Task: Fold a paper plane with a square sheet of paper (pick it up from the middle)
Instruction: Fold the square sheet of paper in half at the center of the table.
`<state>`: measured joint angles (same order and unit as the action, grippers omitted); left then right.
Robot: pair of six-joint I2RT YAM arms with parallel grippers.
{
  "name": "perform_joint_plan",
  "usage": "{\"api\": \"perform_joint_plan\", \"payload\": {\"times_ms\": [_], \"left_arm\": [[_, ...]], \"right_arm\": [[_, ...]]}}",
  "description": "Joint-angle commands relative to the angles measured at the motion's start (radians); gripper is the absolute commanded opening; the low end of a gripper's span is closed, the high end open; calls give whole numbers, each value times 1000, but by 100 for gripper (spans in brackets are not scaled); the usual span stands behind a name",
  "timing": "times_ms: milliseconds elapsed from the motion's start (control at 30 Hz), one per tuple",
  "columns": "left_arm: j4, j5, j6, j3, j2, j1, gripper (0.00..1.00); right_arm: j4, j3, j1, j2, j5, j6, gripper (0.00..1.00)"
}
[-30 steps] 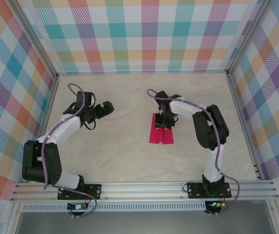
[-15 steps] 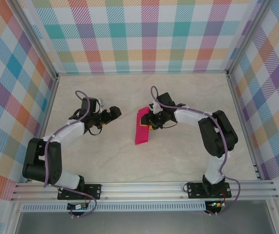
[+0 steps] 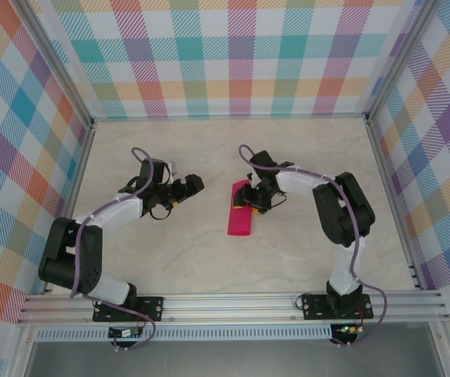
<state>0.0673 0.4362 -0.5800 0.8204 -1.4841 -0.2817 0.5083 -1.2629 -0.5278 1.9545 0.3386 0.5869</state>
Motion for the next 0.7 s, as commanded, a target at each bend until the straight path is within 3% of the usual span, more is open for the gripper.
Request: {"api": "perform_joint_plan", "payload": {"times_ms": [0, 133, 333, 667], "left_arm": [[-20, 11, 1, 16, -19, -20, 99], [-23, 38, -14, 24, -36, -41, 91], [-74, 116, -69, 20, -86, -100, 52], [-171, 161, -129, 87, -247, -238, 4]], "right_arm": [[104, -31, -8, 0, -96, -36, 60], [106, -30, -9, 14, -106, -35, 59], [129, -49, -9, 40, -119, -16, 55], [112, -34, -12, 56, -118, 7, 55]]}}
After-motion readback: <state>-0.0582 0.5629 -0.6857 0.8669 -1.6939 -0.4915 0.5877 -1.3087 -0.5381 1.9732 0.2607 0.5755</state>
